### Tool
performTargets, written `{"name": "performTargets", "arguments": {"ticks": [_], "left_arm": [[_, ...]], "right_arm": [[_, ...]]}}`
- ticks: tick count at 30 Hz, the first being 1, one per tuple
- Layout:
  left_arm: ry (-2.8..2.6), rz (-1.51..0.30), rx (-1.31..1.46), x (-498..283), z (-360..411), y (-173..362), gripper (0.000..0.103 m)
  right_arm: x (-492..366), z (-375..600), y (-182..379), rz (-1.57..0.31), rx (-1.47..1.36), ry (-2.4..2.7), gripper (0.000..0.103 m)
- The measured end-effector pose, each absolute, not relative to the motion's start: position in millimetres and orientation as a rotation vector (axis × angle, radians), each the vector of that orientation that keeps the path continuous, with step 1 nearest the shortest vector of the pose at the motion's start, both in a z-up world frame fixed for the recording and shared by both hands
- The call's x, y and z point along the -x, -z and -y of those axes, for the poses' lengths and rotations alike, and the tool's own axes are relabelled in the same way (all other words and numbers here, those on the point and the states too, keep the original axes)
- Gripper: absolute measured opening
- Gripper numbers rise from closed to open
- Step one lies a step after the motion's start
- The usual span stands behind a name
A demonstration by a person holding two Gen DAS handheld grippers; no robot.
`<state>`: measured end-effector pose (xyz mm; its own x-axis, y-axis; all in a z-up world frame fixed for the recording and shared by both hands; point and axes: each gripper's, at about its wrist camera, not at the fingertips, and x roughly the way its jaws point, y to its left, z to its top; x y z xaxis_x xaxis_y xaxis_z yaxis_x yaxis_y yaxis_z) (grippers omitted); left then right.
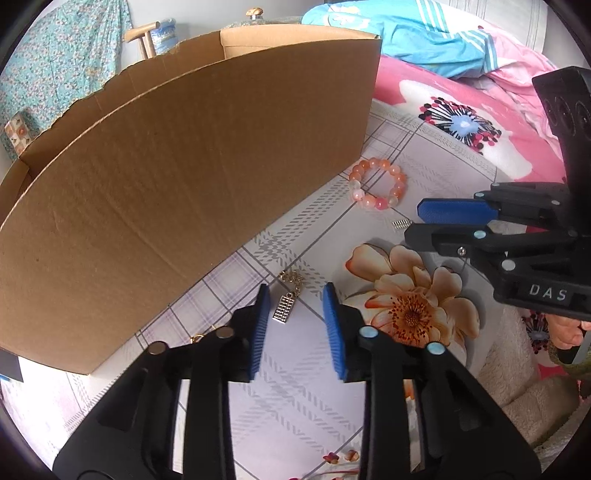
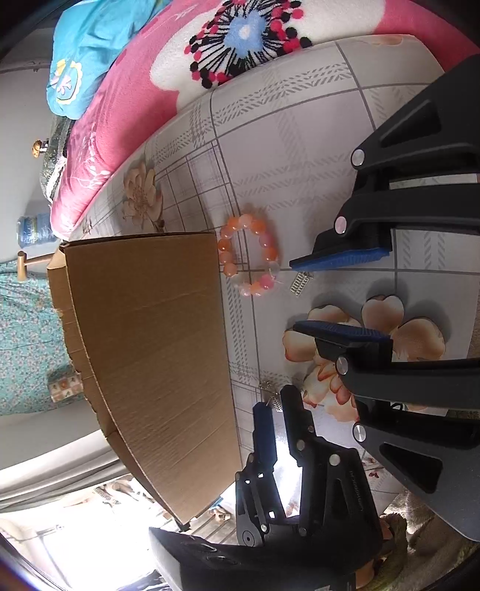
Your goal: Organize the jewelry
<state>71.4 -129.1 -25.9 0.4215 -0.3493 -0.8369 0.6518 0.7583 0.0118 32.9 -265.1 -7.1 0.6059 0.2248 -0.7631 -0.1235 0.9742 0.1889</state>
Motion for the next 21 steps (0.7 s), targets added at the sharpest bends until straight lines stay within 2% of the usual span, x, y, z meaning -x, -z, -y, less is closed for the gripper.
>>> {"name": "performTargets", "arguments": {"ticks": [2, 5, 11, 13, 15, 21], "left_arm": [[0.649, -0.951, -0.37, -70, 130, 26, 0.013], [0.653, -0.956, -0.376, -67, 128, 26, 0.007], [0.654, -0.985, -0.327, -59, 115, 25, 0.005], [0.644, -0.993, -0.312, -56, 109, 26, 0.005], [0.632, -0.999, -0.296, -55, 103, 26, 0.005], [0.618, -1.0, -0.261, -56, 90, 26, 0.005]], "right_arm": [[-32, 267, 7, -0.893, -0.13, -0.203, 0.028], [-30, 268, 6, -0.892, -0.132, -0.204, 0.028], [-31, 266, 5, -0.898, -0.091, -0.22, 0.028], [-33, 265, 5, -0.902, -0.071, -0.227, 0.035], [-36, 263, 5, -0.903, -0.039, -0.23, 0.038], [-46, 253, 9, -0.919, 0.097, -0.242, 0.038]]}}
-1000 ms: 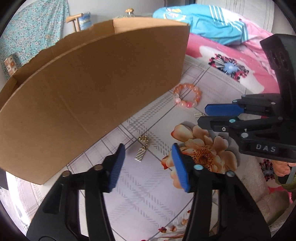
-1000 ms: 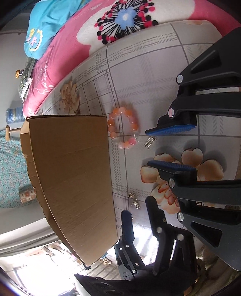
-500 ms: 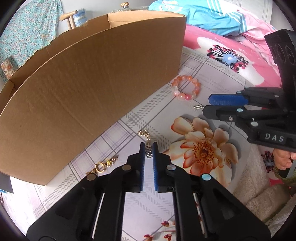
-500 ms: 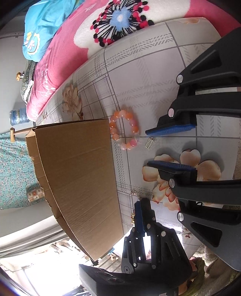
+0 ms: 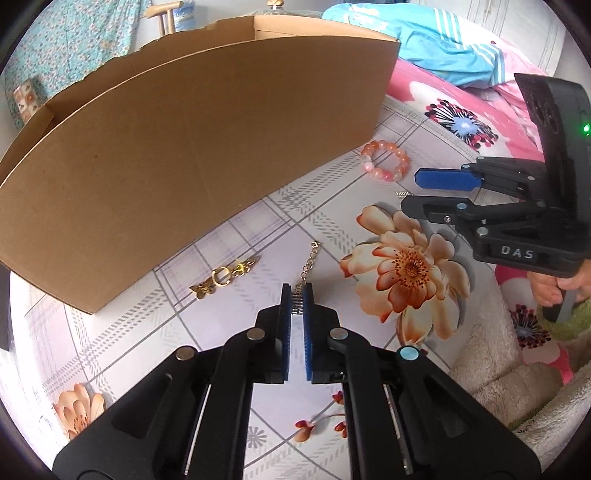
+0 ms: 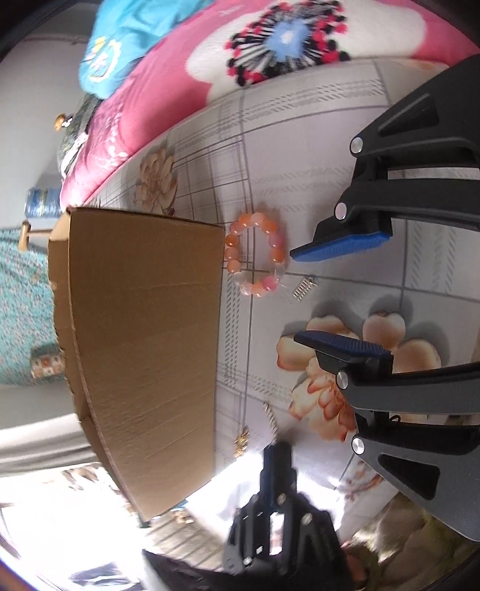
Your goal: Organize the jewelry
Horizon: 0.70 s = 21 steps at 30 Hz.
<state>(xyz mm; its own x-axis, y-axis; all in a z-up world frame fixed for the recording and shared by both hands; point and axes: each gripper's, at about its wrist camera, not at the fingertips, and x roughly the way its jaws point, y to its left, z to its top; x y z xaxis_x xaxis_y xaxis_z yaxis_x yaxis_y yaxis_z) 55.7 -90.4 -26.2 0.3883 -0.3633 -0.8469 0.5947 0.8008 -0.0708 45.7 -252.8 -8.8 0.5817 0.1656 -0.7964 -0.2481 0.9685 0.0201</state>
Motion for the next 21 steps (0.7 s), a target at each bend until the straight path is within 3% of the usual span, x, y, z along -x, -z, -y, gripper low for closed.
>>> {"name": "performTargets", "arguments": {"ticks": [4, 8, 10, 21], "left_arm": [[0.628, -0.997, -0.256, -55, 85, 26, 0.005], [0.642, -0.986, -0.25, -54, 82, 24, 0.005], [0.647, -0.978, -0.244, -53, 82, 24, 0.005], [0.666, -0.947, -0.216, -53, 79, 18, 0.005]], "right_arm": [[-51, 250, 10, -0.937, 0.161, -0.275, 0.035], [-54, 251, 9, -0.971, 0.157, -0.314, 0.011], [-56, 255, 8, -0.984, 0.13, -0.325, 0.005], [-47, 272, 4, -0.972, -0.04, -0.331, 0.004]]}}
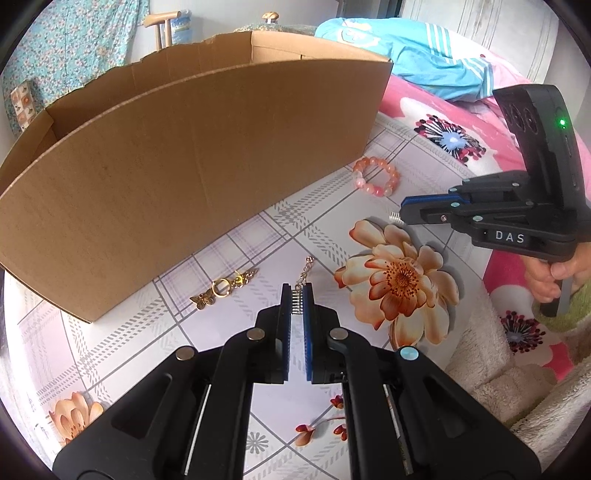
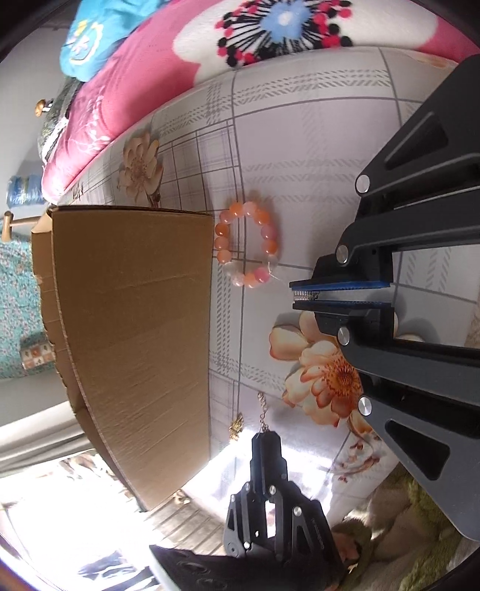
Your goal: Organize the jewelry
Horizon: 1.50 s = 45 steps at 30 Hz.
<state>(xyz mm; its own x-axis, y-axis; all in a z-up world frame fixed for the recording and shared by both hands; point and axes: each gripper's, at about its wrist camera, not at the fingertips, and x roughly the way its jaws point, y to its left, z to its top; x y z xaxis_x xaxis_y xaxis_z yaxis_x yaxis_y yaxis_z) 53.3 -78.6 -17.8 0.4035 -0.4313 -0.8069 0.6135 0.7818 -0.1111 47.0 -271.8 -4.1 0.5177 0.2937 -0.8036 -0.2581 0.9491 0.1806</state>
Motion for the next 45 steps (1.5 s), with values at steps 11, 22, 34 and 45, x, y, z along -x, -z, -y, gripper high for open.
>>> {"name": "performTargets", "arguments": {"ticks": [11, 22, 34, 45], "left_arm": [[0.684, -0.905, -0.179, -47, 77, 1, 0.005], [0.686, -0.914, -0.175, -46, 77, 5, 0.005], [0.684, -0.908, -0.141, -51, 70, 5, 0.005], [0.739, -0.784, -0.089, -39, 59, -49, 0.005]], "right_arm": [[-37, 270, -12, -0.945, -0.059, -0.308, 0.007], [-46, 246, 10, -0.978, 0.083, -0.248, 0.018], [-45, 261, 1, -0.959, -0.025, -0.257, 0.005], [-29, 256, -63, -0.785, -0.071, -0.329, 0.005]]}}
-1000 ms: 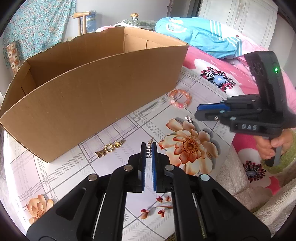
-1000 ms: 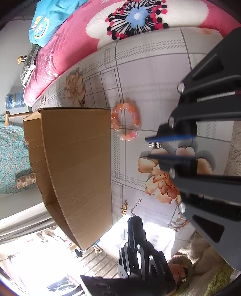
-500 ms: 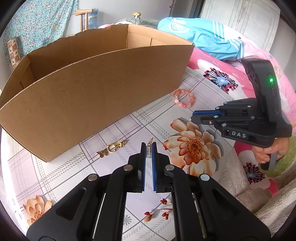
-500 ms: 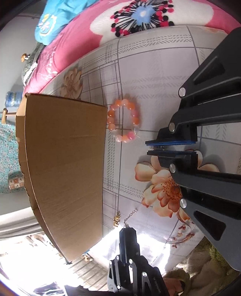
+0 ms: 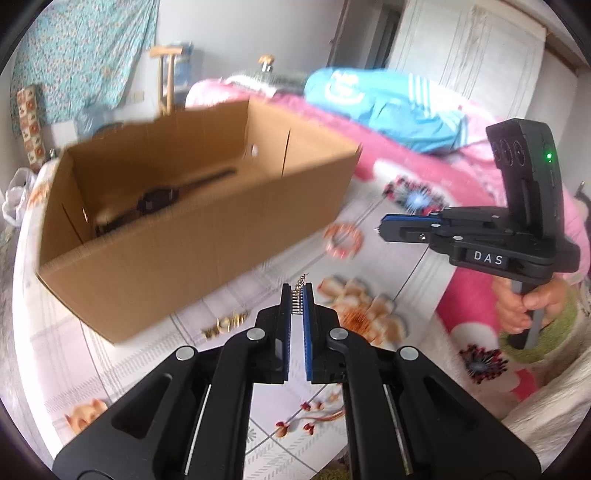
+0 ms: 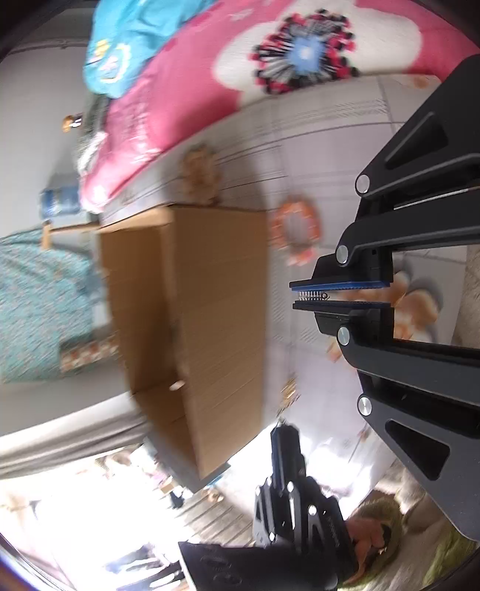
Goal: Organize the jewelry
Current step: 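Carry the gold chain charm into the box with the left tool, then open the left tool over the box and withdraw it to the table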
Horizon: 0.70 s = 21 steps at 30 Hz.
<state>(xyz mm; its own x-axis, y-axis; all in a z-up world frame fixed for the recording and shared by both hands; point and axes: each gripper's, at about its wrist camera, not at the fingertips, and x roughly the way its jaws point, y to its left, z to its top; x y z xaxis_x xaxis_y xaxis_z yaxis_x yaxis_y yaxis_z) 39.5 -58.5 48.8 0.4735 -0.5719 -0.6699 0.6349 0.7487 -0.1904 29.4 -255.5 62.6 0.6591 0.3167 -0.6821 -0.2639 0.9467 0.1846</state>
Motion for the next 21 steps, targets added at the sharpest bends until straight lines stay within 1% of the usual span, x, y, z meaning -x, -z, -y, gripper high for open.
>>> {"name": "performTargets", "arguments": {"ticks": [6, 9, 12, 15, 18, 21], "left_arm": [[0.764, -0.666, -0.05, -55, 50, -98, 0.005], [0.762, -0.657, -0.051, -79, 54, -111, 0.005], [0.719, -0.717, -0.043, -119, 62, -102, 0.005], [0.663, -0.816, -0.031, -159, 66, -82, 0.005], [0.613, -0.893, -0.024, -187, 69, -64, 0.005], [0.6, -0.925, 0.007, -199, 67, -56, 0.005]], "right_arm": [[-47, 257, -111, -0.64, -0.141, -0.431, 0.005], [-73, 256, -118, -0.625, -0.168, -0.468, 0.005], [-107, 253, -112, -0.673, -0.172, -0.47, 0.005], [-138, 248, -101, -0.734, -0.153, -0.452, 0.005], [-161, 247, -92, -0.777, -0.124, -0.417, 0.005], [-173, 248, -87, -0.799, -0.099, -0.386, 0.006]]}}
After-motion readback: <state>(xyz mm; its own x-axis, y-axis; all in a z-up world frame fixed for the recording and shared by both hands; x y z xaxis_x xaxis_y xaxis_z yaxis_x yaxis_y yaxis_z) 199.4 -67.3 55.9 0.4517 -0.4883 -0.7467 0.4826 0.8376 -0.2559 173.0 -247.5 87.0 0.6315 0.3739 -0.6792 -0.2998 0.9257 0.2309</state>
